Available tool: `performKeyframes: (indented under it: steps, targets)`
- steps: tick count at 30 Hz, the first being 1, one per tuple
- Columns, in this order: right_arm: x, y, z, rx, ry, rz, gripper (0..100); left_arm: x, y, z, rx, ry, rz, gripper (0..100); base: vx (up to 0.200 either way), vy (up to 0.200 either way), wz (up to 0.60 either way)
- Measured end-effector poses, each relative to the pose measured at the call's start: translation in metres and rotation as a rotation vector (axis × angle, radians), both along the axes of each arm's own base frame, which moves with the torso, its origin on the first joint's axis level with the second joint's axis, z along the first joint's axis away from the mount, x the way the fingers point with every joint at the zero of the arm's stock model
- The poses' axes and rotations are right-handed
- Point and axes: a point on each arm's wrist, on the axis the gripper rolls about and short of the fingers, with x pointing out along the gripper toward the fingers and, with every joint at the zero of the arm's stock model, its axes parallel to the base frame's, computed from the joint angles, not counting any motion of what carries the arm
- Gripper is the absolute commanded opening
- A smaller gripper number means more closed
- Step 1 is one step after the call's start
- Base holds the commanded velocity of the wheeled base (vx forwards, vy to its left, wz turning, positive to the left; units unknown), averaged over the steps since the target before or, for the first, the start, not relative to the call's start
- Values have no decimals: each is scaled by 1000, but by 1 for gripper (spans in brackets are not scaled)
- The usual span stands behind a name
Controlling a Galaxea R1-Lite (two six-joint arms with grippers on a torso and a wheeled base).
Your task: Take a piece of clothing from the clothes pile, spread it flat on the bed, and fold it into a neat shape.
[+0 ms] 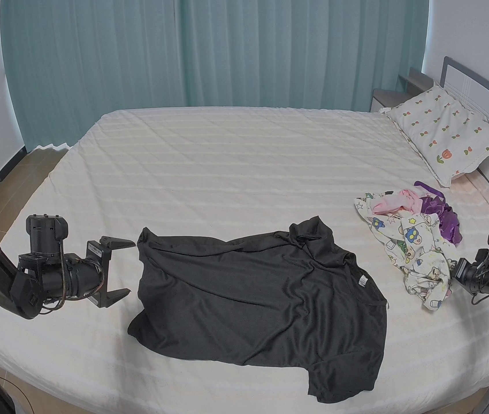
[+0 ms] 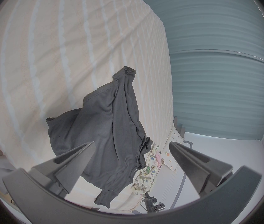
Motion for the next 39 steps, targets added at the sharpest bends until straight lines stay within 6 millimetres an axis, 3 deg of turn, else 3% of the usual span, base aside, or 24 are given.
performKeyframes:
  steps: [5, 14, 15, 28, 33, 39]
  targets:
    - [-12, -15, -19, -67, 99, -59, 0, 0, 0, -1, 0, 3, -1, 100, 0, 0, 0]
    - [-24, -42, -21, 18, 83, -154, 0, 0, -4, -4, 1, 14, -15, 100, 0, 0, 0]
    - [-25, -45, -21, 22, 80, -165, 100, 0, -5, -4, 2, 16, -17, 100, 0, 0, 0]
    - [-53, -65, -9, 264, -34, -79, 100, -1, -7, -8, 2, 32, -25, 100, 0, 0, 0]
    - [-54, -69, 4, 264, -85, -97, 100, -1, -7, -9, 2, 36, -24, 100, 0, 0, 0]
    - [-53, -70, 35, 294, -202, -163, 100, -1, -7, -10, 8, 33, -28, 100, 0, 0, 0]
